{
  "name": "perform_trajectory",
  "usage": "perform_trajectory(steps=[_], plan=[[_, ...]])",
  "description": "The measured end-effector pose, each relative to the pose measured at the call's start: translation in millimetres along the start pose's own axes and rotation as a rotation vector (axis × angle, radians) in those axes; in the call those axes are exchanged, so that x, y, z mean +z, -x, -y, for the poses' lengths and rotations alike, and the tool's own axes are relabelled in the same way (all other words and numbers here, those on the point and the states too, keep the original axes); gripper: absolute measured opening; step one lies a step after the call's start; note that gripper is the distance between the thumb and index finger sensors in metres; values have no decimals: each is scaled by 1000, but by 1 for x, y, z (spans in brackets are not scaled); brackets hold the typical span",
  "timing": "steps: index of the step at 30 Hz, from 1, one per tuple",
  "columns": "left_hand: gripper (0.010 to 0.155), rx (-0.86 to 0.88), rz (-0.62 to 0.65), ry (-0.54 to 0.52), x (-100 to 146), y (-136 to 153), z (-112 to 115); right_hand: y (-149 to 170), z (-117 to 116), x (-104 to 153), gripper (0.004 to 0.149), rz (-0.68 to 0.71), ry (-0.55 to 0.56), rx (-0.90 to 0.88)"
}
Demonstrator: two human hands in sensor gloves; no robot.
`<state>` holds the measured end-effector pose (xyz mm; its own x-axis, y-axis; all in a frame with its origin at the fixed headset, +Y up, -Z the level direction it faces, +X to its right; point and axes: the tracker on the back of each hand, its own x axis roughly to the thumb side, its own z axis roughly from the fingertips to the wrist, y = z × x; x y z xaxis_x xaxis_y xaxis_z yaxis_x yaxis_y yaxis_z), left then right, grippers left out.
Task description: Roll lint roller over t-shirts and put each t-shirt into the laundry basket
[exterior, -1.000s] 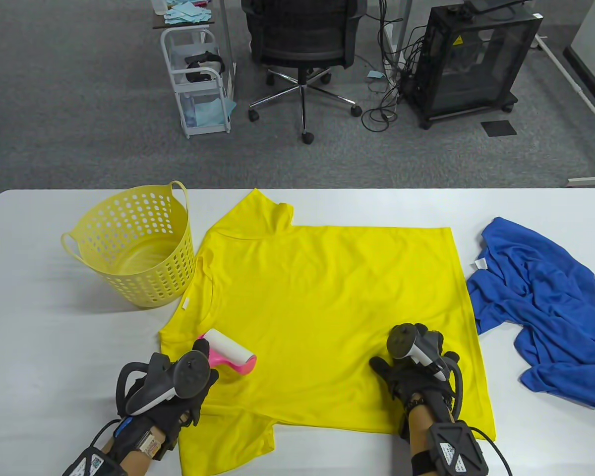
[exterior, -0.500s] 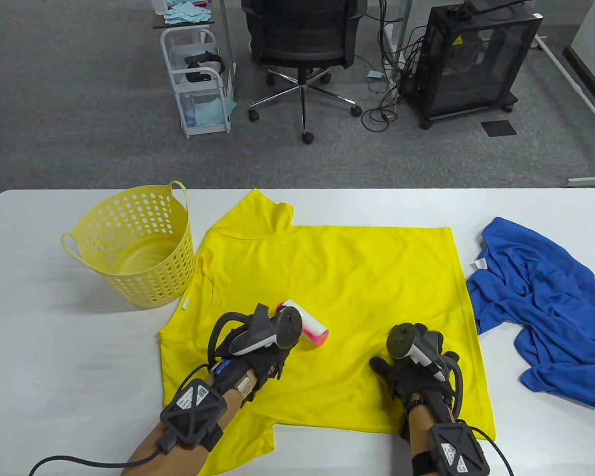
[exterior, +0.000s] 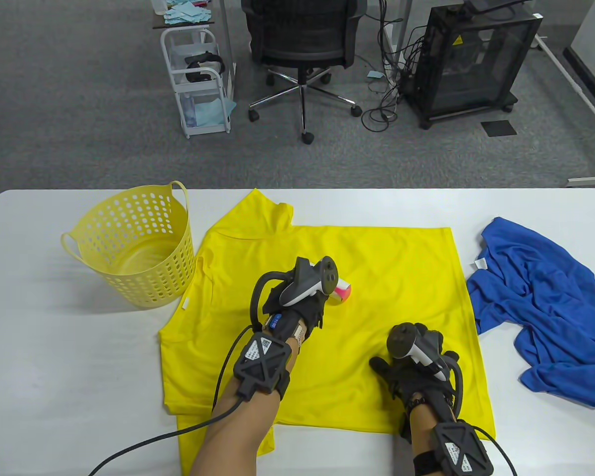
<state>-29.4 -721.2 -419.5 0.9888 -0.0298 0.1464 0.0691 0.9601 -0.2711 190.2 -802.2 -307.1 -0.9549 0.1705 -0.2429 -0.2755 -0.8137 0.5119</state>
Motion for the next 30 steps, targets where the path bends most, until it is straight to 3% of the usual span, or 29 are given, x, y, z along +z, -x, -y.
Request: perform_trajectory(steps=[4,11,20,25,30], plan=[[66,-25,45,-1,15,8,7,0,0,0,82,2,-3,-4],[66,-205,170,-71,87,51,32,0,0,-1,82,2,-3,-6],[67,-150,195,-90,147,100,57,0,0,-1,82,-3,-3,0],[67,-140,190,-78,145,98,54,0,0,-1,82,-3,-4,1],[67,-118,174,-80,108,70,43,0,1,-2,82,0,3,-3]])
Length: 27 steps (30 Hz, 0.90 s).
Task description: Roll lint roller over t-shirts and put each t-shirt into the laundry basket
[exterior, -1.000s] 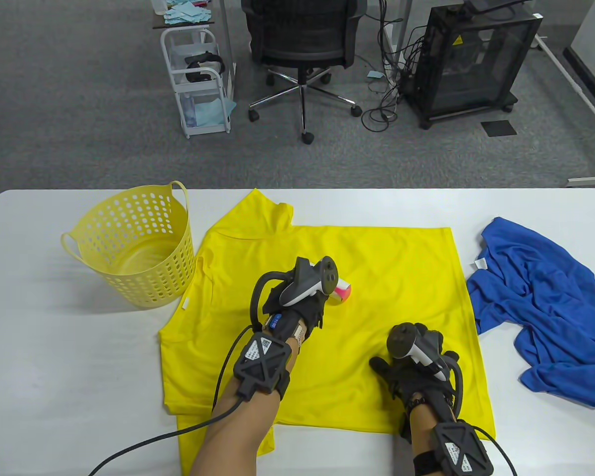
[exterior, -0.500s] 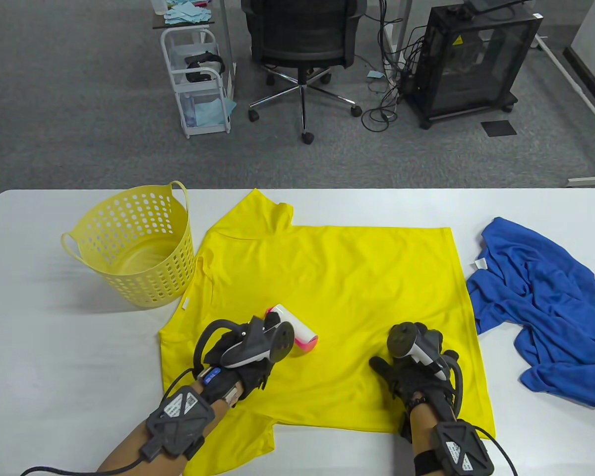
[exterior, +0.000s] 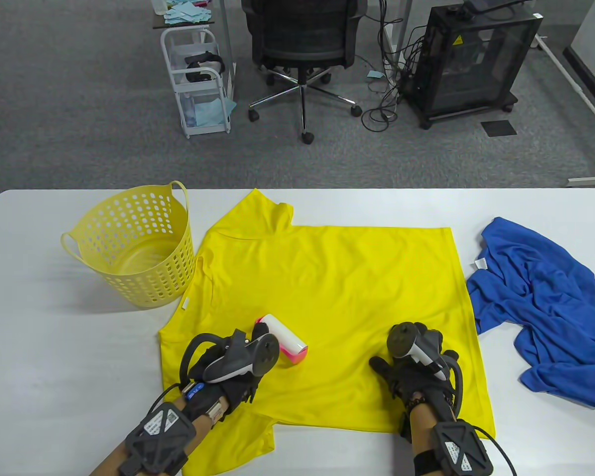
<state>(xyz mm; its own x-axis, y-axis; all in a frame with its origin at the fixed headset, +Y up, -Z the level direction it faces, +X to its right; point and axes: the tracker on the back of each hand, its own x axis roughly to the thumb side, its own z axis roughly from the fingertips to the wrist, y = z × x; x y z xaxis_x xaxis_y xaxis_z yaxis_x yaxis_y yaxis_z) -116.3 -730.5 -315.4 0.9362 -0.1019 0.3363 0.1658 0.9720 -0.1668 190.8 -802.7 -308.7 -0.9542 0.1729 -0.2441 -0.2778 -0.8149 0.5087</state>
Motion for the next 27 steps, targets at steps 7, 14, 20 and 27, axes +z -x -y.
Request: perform_trajectory(steps=[7,14,20,27], plan=[[67,49,-94,29,-91,-47,-26,0,0,0,82,6,-2,-5],[67,101,-181,41,-133,-69,-35,0,1,-1,82,10,5,-2],[68,42,-100,65,-105,-62,-30,0,0,-1,82,9,5,-3],[68,27,43,44,-18,-32,-4,2,4,3,82,0,49,43]])
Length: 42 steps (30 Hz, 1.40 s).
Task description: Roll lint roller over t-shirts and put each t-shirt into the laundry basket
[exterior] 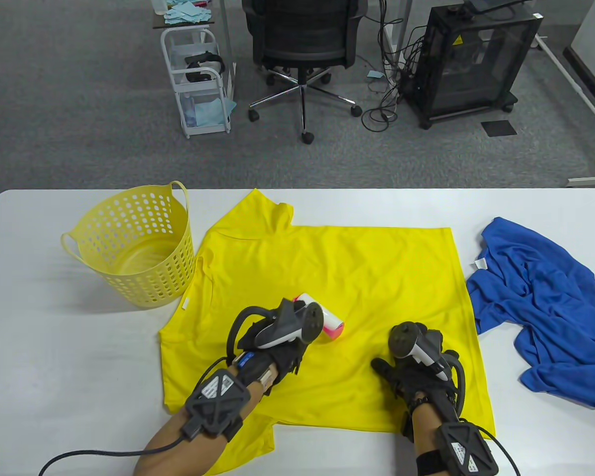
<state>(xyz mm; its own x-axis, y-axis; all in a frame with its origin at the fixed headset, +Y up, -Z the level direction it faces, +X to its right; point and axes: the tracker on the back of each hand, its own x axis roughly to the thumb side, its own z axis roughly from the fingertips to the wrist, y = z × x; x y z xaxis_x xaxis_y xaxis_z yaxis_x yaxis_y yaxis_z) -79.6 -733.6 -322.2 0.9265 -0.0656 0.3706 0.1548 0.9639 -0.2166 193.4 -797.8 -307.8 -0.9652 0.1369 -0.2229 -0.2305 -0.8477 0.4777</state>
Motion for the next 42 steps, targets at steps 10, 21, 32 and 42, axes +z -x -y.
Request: perform_trajectory(steps=[10,21,32,42], plan=[[69,-9,44,-54,80,31,29,-1,4,6,80,-13,70,80],[80,496,68,-314,70,58,13,-85,25,91,65,541,342,-305],[110,395,631,-264,98,-26,26,-107,-21,85,96,723,-365,-899],[75,203,324,-449,84,13,17,-76,7,77,76,536,41,-863]])
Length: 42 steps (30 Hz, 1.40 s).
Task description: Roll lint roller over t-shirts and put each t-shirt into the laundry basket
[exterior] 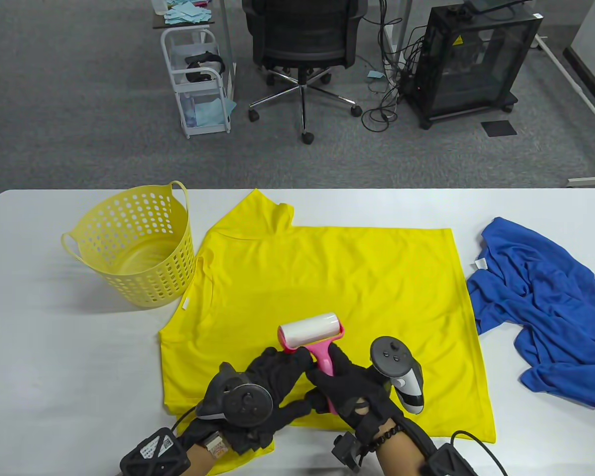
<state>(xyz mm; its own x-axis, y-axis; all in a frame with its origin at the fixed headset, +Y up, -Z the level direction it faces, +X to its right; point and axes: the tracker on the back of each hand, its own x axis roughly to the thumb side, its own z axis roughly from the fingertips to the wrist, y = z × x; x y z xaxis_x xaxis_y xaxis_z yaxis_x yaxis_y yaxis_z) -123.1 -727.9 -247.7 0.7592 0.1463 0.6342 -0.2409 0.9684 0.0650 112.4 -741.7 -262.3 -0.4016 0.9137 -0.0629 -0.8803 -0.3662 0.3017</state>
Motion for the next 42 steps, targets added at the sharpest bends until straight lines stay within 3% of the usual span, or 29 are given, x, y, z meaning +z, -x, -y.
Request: perform_trajectory(steps=[2,4,5,6,7,9,11,15,22,36,42], plan=[[82,-216,-174,202,-2,19,12,-1,22,3,76,2,125,160],[91,-301,-237,384,-1,41,33,0,47,6,76,-62,181,262],[94,-289,-248,425,0,47,38,0,54,7,74,-90,181,328],[97,-213,-278,544,-1,56,45,2,65,9,73,-160,181,485],[98,-143,-302,590,-1,64,49,4,74,12,73,-244,164,626],[99,-62,-328,652,2,71,55,9,84,15,73,-332,147,712],[98,-17,-333,765,8,75,60,15,93,18,74,-368,132,644],[98,-83,-309,711,13,74,51,22,107,21,73,-413,167,587],[100,-118,-311,770,11,72,53,34,117,11,64,-534,314,677],[100,-122,-314,753,14,71,51,19,137,-122,65,-644,446,782],[100,-121,-319,736,17,70,52,17,148,-159,65,-668,443,761]])
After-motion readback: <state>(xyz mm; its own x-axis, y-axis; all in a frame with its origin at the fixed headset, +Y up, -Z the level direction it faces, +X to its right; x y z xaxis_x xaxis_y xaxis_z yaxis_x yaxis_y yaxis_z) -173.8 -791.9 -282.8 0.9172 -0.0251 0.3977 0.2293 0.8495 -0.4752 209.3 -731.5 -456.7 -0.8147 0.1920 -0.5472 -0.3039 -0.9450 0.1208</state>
